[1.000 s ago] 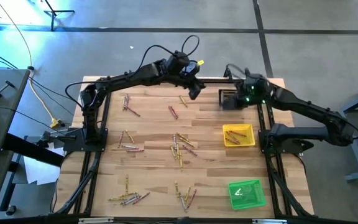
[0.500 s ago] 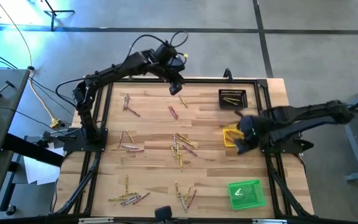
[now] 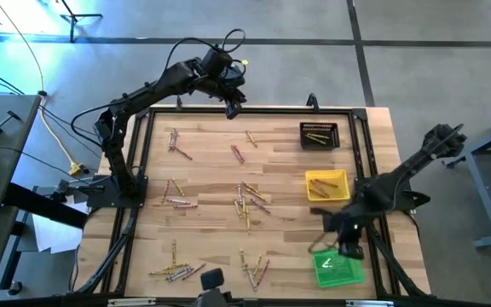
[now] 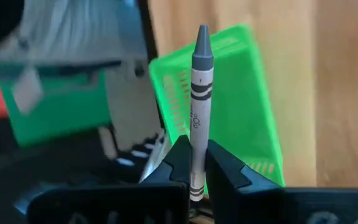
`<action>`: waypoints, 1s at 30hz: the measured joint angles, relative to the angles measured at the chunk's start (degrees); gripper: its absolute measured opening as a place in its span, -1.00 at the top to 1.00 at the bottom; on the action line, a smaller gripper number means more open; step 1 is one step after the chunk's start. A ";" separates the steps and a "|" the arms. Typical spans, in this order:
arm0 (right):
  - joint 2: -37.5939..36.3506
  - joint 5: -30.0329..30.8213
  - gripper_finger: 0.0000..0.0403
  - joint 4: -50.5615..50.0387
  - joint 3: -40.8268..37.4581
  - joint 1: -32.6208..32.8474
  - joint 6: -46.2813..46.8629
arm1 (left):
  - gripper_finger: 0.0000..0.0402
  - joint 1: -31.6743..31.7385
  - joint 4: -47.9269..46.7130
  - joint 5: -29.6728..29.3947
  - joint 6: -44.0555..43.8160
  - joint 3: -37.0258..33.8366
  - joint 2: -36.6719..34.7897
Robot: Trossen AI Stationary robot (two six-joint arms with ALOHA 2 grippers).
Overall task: Sort crayons
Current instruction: Put the gray crayon into the green bin, then put the red crayon into the yellow bin
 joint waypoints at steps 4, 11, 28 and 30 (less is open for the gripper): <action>4.61 -0.18 0.94 1.45 0.00 4.03 -8.03 | 0.68 0.95 -0.01 0.00 -0.10 0.00 0.00; 12.41 -0.27 0.94 1.45 -0.02 7.76 -18.45 | 0.68 1.48 0.00 0.00 -1.07 0.02 0.00; 17.50 -1.33 0.62 6.29 -0.04 7.52 -8.60 | 0.68 2.70 -17.03 -2.40 -0.06 0.11 -1.39; 17.49 -1.88 0.64 7.24 -0.04 7.41 -6.92 | 0.68 3.11 -21.83 -7.25 -0.03 -0.25 -1.68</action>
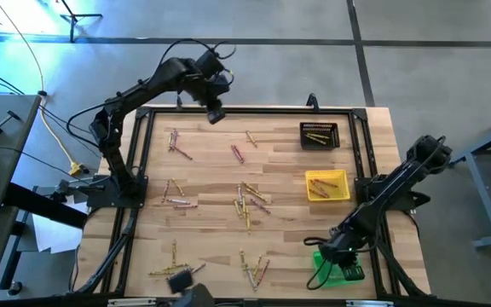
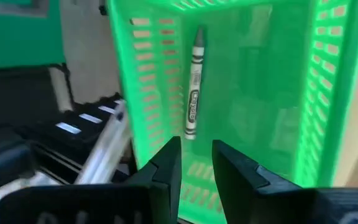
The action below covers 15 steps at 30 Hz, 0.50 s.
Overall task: Sort crayons
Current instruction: Put the red crayon into the yellow bin
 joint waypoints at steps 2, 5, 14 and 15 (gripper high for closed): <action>-0.01 -0.76 0.67 2.50 0.00 0.01 0.11 | 0.68 0.75 -5.56 -4.32 -0.89 -1.09 -0.04; -0.01 -1.00 0.74 9.13 0.00 0.15 0.24 | 0.68 2.24 -14.57 -7.40 -2.41 -4.49 -0.01; -0.17 1.73 0.96 19.48 0.00 -0.29 7.65 | 0.68 5.09 -2.02 -5.03 0.23 -31.16 -11.74; -0.33 2.63 0.98 19.33 0.00 -0.54 7.86 | 0.68 5.12 0.76 -3.92 2.41 -33.74 -13.66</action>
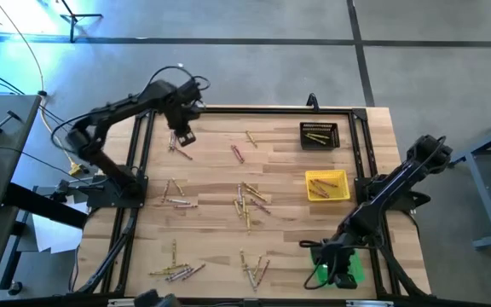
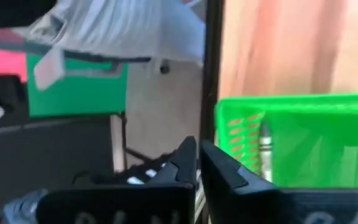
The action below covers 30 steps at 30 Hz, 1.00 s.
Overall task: Sort crayons
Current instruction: Put the red crayon into the yellow bin
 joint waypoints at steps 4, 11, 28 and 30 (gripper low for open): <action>-1.00 0.74 0.98 -1.31 0.00 -2.18 -0.17 | 0.68 -0.56 7.92 5.50 10.09 -9.15 -6.68; -7.86 1.35 0.98 -12.23 0.02 -9.12 -1.48 | 0.68 -0.87 9.65 4.07 21.78 -16.25 -10.70; -20.88 17.68 0.92 -35.83 0.04 -30.99 -10.88 | 0.68 -1.07 19.37 1.10 34.55 -24.93 -9.97; -21.05 18.86 0.88 -35.87 0.04 -32.79 -10.88 | 0.68 -1.07 19.56 -0.33 32.73 -24.96 -9.45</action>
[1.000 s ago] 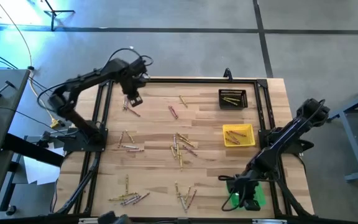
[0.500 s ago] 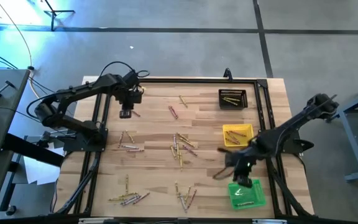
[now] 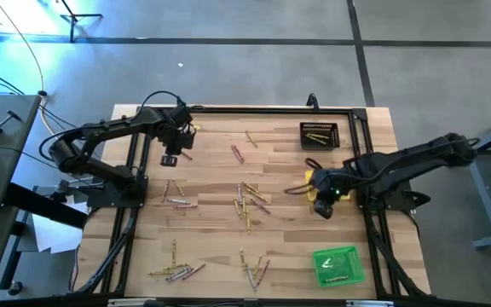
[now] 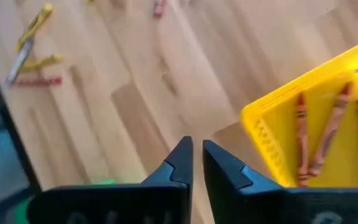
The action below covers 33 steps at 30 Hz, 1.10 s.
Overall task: Sort crayons
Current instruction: Put the red crayon into the yellow bin
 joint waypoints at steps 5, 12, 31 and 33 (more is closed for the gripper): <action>0.00 2.88 0.75 0.00 0.00 -3.52 -2.14 | 0.68 -0.21 1.90 -3.84 -12.85 0.00 1.50; 0.00 5.94 0.69 0.00 0.00 -7.50 -7.42 | 0.68 -2.72 1.82 -5.44 -13.21 0.02 3.88; 0.02 6.01 0.69 0.36 0.00 -15.71 -16.39 | 0.42 -7.13 7.67 -8.68 -1.09 0.26 14.37; 0.02 5.99 0.69 0.60 0.00 -16.10 -17.73 | 0.40 -7.09 8.37 -8.96 -1.05 0.27 14.78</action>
